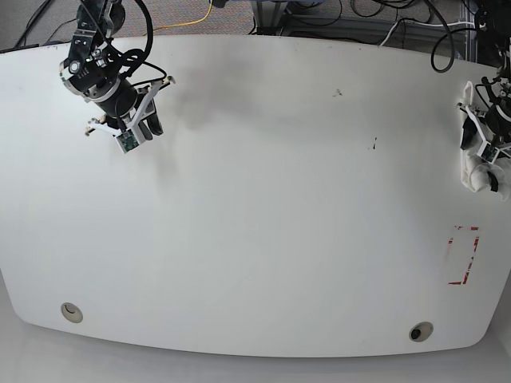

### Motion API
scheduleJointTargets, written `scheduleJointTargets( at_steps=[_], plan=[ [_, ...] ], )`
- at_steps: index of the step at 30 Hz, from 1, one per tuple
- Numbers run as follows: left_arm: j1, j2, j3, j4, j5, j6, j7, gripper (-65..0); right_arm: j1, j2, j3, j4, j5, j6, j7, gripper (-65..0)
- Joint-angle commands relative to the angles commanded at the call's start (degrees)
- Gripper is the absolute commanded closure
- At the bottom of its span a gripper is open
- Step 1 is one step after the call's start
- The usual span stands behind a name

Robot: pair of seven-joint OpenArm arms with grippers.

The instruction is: Layout the t-shirt on the table in an organized manner, then fold the t-shirt properly

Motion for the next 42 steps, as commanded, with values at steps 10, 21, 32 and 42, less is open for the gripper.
scheduleJointTargets(
  at_steps=[10, 21, 32, 42],
  plan=[
    [-2.0, 5.5, 0.0, 16.4, -0.2, -3.3, 7.5, -32.5, 4.6, -1.9, 1.9, -0.4, -11.7, 0.00, 9.2, -10.8],
    [3.0, 15.2, -0.1, 29.5, -0.1, 2.3, 7.3, -32.5, 2.3, -4.7, 1.9, -1.5, -18.9, 0.00, 25.8, -10.8],
    [12.3, 30.1, 3.0, 32.1, 10.2, 10.5, -4.8, -32.4, -6.5, -4.7, 1.9, -9.6, -18.9, 0.00, 48.9, -10.8],
    [28.5, 32.9, 4.0, 32.4, 10.6, 11.6, -14.9, -32.5, -19.6, -6.3, 2.0, -10.1, -14.5, 0.00, 54.8, -10.8]
  ],
)
